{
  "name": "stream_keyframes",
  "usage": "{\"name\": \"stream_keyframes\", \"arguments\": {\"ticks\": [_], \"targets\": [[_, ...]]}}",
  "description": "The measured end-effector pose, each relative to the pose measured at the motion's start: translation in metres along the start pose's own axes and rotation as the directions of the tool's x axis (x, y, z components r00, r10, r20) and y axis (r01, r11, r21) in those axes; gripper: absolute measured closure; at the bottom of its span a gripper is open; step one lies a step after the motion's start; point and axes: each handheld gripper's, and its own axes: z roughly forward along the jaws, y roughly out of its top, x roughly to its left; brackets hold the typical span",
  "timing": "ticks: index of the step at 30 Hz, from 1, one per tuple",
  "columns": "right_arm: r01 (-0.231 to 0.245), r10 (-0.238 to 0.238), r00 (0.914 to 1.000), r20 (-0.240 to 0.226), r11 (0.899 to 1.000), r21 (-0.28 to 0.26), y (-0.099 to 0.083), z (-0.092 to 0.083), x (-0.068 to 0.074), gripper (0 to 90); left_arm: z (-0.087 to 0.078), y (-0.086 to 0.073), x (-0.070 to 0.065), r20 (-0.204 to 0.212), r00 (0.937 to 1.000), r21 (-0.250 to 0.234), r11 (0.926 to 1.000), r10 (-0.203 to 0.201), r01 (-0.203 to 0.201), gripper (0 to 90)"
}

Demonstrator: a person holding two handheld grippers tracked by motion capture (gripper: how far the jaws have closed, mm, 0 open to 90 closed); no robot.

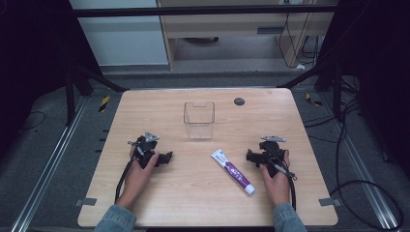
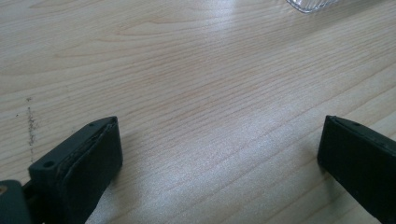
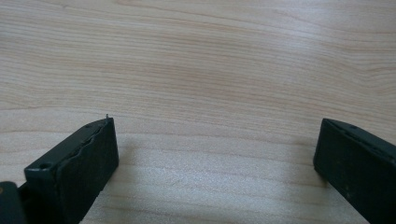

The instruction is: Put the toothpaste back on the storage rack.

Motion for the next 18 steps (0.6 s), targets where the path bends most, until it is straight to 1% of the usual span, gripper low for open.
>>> {"name": "stream_keyframes", "arguments": {"ticks": [2, 3, 7, 8, 10, 15, 18], "targets": [[0.011, -0.011, 0.9999, -0.008, 1.0, 0.0, 0.0002, 0.0002, 0.0009, 0.3, 0.0, 0.0, 0.0, 0.0, 1.0, 0.0, 1.0, -0.001, 0.001, 0.0], [0.008, -0.008, 0.9999, -0.013, 1.0, 0.001, 0.0002, 0.0, 0.0016, 0.3, 0.0, 0.0, 0.0, 0.0, 1.0, 0.0, 1.0, 0.0, 0.0, 0.0], [0.012, -0.012, 0.9998, -0.014, 1.0, 0.0, 0.0, 0.0, 0.0012, 0.3, 0.0, 0.0, 0.0, 0.0, 1.0, 0.0, 1.0, 0.0, 0.0, 0.0], [0.005, -0.005, 0.9999, -0.014, 1.0, 0.002, 0.0001, -0.0002, 0.0023, 0.3, 0.0, 0.0, 0.0, 0.0, 1.0, 0.0, 1.0, 0.0, 0.0, 0.0], [0.019, -0.019, 0.9997, -0.017, 1.0, -0.001, -0.0002, -0.0001, 0.003, 0.3, 0.0, 0.0, 0.0001, 0.0, 1.0, 0.0, 1.0, 0.001, -0.001, 0.0], [0.023, -0.023, 0.9995, -0.021, 1.0, -0.001, -0.0006, -0.0004, 0.0033, 0.3, 0.0, 0.0, -0.0001, 0.0, 1.0, 0.0, 1.0, 0.0, 0.0, 0.0], [0.036, -0.036, 0.9985, -0.042, 0.999, 0.0, -0.0008, -0.001, 0.0017, 0.3, 0.0, 0.0, -0.0001, 0.0, 1.0, 0.0, 1.0, -0.001, 0.001, 0.0]]}}
